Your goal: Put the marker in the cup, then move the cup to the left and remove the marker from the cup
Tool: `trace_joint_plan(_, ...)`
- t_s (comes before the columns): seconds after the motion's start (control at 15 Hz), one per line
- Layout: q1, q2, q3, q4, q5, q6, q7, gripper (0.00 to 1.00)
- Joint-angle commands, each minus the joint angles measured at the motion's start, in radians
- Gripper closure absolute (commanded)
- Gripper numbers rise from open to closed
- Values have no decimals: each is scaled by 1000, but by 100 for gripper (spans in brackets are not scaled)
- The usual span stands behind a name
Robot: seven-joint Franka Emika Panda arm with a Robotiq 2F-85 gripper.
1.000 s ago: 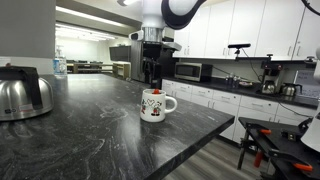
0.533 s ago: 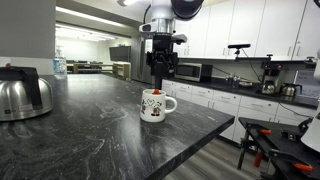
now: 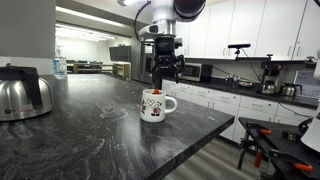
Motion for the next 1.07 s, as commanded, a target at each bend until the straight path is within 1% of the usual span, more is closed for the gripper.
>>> trace_joint_plan(0.0,-5,1,0,18,65,-67,-147,1)
trace_joint_plan(0.07,-3,4,-3,24,76,-86,-165,9)
trace_joint_plan(0.13,-1,8,-7,29,80,-99,-180,12)
trace_joint_plan(0.2,1,11,-9,36,85,-110,-191,23)
trace_joint_plan(0.33,6,19,-13,49,87,-124,-199,24)
trace_joint_plan(0.4,8,26,-14,59,85,-131,-201,33)
trace_joint_plan(0.53,10,42,-14,79,83,-137,-198,39)
trace_joint_plan(0.6,11,52,-13,90,80,-138,-196,34)
trace_joint_plan(0.67,11,64,-12,104,82,-143,-199,33)
trace_joint_plan(0.87,17,103,-7,145,77,-146,-197,32)
trace_joint_plan(1.0,23,133,-4,177,72,-146,-194,35)
